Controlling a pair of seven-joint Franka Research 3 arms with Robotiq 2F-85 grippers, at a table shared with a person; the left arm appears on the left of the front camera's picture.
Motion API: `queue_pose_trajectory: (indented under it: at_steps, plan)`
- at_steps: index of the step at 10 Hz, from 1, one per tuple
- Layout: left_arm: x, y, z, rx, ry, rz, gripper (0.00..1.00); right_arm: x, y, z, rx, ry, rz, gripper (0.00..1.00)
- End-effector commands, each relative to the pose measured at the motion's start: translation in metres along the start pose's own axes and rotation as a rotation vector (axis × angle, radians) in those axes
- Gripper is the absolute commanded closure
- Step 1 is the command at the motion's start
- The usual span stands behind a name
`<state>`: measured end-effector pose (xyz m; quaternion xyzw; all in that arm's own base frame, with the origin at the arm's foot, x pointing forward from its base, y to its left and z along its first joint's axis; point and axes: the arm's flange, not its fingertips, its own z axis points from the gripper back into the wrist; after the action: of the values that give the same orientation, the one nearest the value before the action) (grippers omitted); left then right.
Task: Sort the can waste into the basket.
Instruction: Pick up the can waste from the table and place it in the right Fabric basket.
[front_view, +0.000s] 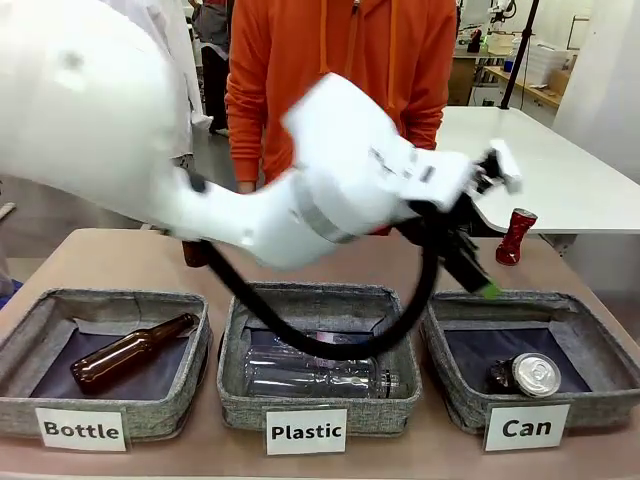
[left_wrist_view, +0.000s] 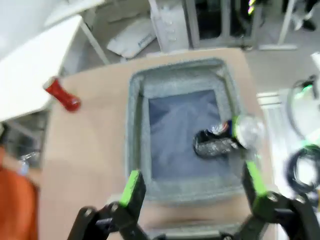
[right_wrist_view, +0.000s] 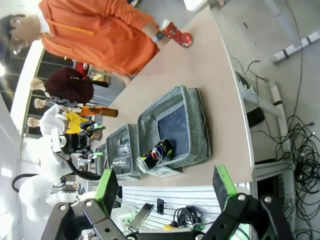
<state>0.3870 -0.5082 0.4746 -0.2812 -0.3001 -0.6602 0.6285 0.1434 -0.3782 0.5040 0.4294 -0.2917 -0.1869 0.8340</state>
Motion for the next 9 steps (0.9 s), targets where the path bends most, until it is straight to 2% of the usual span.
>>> queue_pose_trajectory:
  at_steps: [1, 2, 3, 4, 5, 6, 7, 8, 9]
  plan:
    - [-0.037, -0.029, 0.115, -0.036, -0.064, 0.171, 0.0, 0.004, 0.034, -0.037, -0.005, 0.048, 0.077, 0.0]
    - [-0.063, -0.041, 0.166, -0.036, -0.108, 0.226, 0.0, 0.003, 0.053, -0.066, -0.01, 0.116, 0.114, 0.0]
    - [-0.096, -0.052, 0.209, 0.024, -0.12, 0.296, 0.0, 0.001, 0.071, -0.098, -0.014, 0.167, 0.151, 0.0]
    - [-0.139, -0.063, 0.255, 0.061, -0.164, 0.43, 0.0, -0.001, 0.089, -0.133, 0.018, 0.165, 0.17, 0.0]
    - [-0.175, -0.073, 0.3, 0.072, -0.239, 0.542, 0.0, -0.009, 0.109, -0.158, 0.111, 0.229, 0.163, 0.0]
    - [-0.217, -0.072, 0.343, 0.104, -0.307, 0.704, 0.0, -0.014, 0.121, -0.18, 0.177, 0.258, 0.157, 0.0]
    - [-0.254, -0.076, 0.385, 0.091, -0.387, 0.837, 0.0, -0.02, 0.134, -0.198, 0.254, 0.311, 0.105, 0.0]
    - [-0.294, -0.078, 0.423, 0.014, -0.527, 0.962, 0.0, -0.026, 0.137, -0.212, 0.298, 0.333, 0.061, 0.0]
    - [-0.344, -0.077, 0.456, -0.01, -0.666, 1.101, 0.0, -0.028, 0.132, -0.223, 0.323, 0.351, 0.006, 0.0]
